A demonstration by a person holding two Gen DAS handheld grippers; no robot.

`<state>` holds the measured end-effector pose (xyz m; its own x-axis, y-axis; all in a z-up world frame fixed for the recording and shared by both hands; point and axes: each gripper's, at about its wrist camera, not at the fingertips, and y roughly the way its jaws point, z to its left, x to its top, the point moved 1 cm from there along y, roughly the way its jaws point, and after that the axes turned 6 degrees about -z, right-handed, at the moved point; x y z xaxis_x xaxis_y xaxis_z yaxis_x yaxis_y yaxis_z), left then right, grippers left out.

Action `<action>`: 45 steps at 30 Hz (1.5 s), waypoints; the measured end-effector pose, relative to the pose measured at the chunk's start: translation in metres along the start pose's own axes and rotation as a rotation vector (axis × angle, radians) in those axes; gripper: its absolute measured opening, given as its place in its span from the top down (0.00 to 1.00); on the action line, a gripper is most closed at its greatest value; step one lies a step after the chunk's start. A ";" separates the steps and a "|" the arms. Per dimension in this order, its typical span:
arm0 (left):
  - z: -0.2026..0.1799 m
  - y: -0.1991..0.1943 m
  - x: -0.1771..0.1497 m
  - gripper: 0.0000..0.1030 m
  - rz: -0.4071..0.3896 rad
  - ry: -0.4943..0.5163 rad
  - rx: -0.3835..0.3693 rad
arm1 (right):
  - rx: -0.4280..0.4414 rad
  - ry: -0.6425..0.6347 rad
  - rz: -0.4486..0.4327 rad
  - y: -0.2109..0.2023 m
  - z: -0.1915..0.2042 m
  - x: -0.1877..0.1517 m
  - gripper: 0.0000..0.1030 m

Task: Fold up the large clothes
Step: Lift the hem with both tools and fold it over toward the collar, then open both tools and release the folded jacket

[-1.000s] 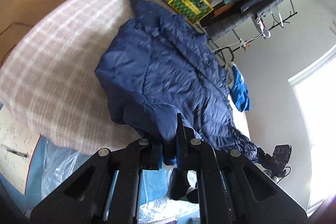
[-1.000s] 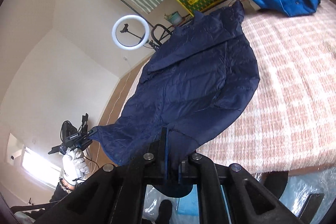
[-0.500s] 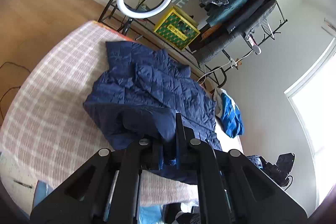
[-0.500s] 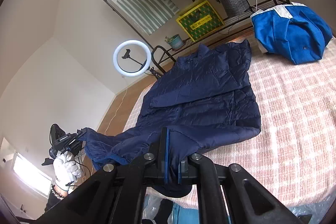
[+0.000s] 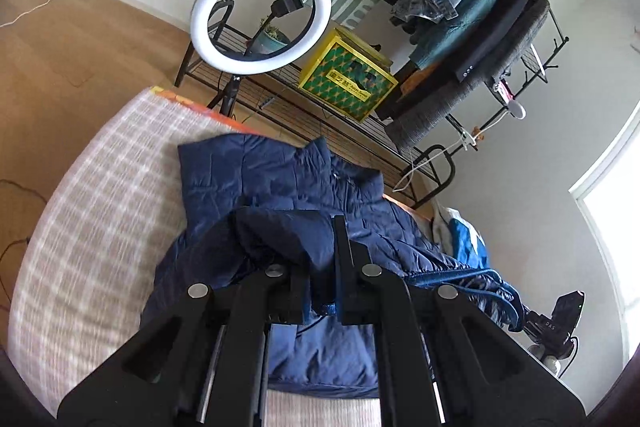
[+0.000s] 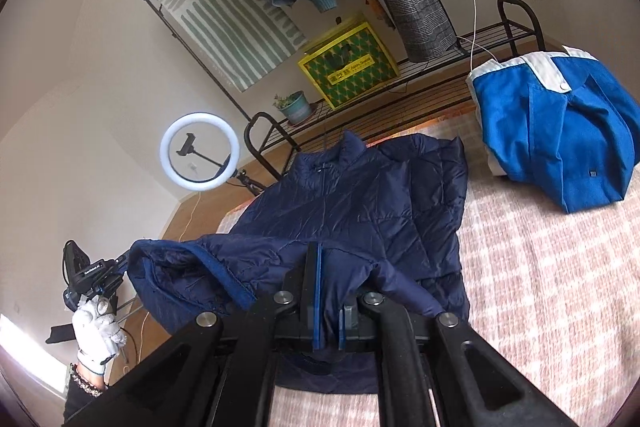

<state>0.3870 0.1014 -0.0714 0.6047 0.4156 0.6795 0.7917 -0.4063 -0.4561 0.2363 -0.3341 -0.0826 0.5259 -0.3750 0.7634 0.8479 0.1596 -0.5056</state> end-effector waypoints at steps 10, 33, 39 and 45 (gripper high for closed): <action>0.024 0.137 0.036 0.95 0.025 0.005 0.096 | -0.113 -0.003 0.032 0.114 -0.037 0.053 0.98; 0.082 0.324 0.042 0.94 0.071 0.088 0.293 | -0.289 -0.126 0.097 0.296 -0.097 0.093 0.98; 0.076 0.325 0.046 0.72 0.087 0.112 0.287 | -0.290 -0.142 0.114 0.299 -0.098 0.095 0.86; 0.078 0.306 0.059 0.55 0.060 0.057 0.231 | -0.238 -0.092 0.108 0.289 -0.102 0.106 0.52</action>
<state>0.6718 0.0654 -0.2160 0.6506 0.3473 0.6754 0.7572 -0.2290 -0.6117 0.5303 -0.4204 -0.1889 0.6257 -0.2813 0.7276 0.7524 -0.0285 -0.6581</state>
